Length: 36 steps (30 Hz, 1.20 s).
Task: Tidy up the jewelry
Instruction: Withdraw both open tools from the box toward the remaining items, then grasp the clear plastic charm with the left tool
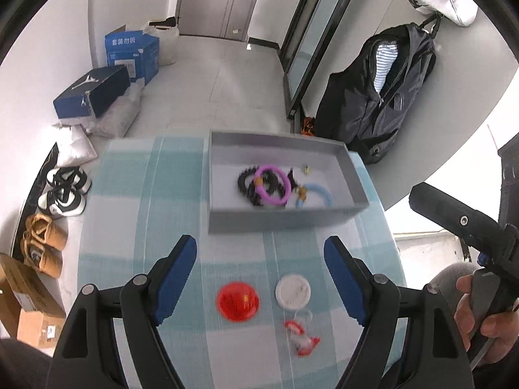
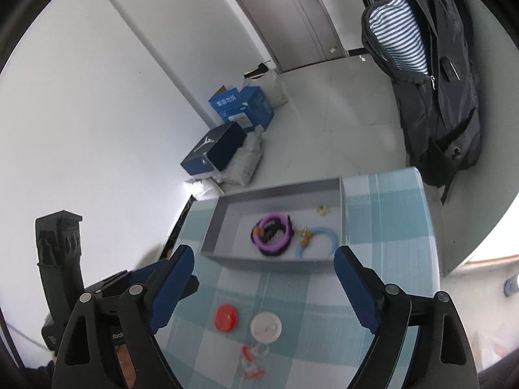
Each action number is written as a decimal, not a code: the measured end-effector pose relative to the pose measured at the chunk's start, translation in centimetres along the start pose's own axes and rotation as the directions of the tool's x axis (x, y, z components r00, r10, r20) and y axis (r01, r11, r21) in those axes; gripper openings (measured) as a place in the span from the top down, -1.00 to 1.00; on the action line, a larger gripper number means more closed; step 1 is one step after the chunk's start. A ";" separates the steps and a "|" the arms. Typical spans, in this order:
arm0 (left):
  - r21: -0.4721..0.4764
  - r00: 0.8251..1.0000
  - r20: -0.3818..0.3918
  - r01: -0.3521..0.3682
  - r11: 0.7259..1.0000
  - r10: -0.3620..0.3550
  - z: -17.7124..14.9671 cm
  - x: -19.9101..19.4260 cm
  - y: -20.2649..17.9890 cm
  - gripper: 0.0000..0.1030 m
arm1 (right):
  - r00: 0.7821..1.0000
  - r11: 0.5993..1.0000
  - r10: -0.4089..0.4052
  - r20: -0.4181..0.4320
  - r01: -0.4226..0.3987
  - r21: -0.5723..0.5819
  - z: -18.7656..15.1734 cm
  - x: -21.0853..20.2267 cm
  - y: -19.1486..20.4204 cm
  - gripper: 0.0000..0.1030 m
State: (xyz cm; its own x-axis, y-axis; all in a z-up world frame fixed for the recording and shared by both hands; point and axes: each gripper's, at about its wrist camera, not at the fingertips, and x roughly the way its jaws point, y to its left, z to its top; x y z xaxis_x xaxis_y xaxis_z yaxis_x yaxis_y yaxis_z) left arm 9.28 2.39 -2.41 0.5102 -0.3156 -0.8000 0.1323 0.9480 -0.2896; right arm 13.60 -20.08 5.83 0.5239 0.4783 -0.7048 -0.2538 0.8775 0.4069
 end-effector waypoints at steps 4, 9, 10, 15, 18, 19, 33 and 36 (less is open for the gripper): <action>0.001 0.999 -0.030 0.011 1.000 -0.011 -2.2 0.0 -0.3 -0.51 | 1.000 1.000 -0.028 -0.004 0.028 -0.006 -2.2 -0.2 -0.1 -0.82; -0.002 0.994 -0.096 0.043 0.999 -0.043 -5.0 0.6 -0.9 -0.51 | 0.998 0.998 -0.058 -0.025 0.058 0.016 -4.7 -0.4 -1.3 -0.83; 0.003 0.993 -0.109 0.045 0.999 -0.045 -5.6 0.8 -1.1 -0.51 | 0.998 0.998 -0.064 -0.029 0.065 0.017 -5.1 -0.5 -1.6 -0.83; 0.034 0.984 -0.173 0.054 0.998 -0.048 -7.8 1.6 -2.5 -0.51 | 0.995 0.995 -0.090 -0.050 0.092 0.032 -7.1 -0.7 -2.7 -0.84; 0.056 0.978 -0.199 0.067 0.996 -0.055 -8.3 2.2 -3.2 -0.50 | 0.994 0.994 -0.092 -0.063 0.095 0.050 -8.0 -0.8 -3.2 -0.84; 0.082 0.981 -0.191 0.049 0.995 -0.033 -8.4 2.2 -3.6 -0.50 | 0.994 0.994 -0.087 -0.065 0.091 0.059 -8.2 -0.8 -3.3 -0.84; 0.156 0.978 -0.201 -0.021 0.988 0.053 -9.2 4.4 -5.4 0.03 | 0.995 0.990 -0.082 -0.055 0.087 0.109 -9.7 -1.9 -5.0 -0.85; 0.165 0.977 -0.197 -0.049 0.985 0.081 -9.3 4.6 -5.6 0.22 | 0.996 0.989 -0.076 -0.048 0.081 0.122 -9.7 -2.3 -5.4 -0.85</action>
State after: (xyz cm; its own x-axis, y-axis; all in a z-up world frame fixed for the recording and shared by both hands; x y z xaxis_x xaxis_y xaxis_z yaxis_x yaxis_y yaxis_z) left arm 2.94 -4.79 -9.35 0.3419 -0.2394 -0.9088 0.2459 0.9561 -0.1593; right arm 5.83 -25.62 -0.39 0.5019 0.4115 -0.7608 -0.1089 0.9026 0.4164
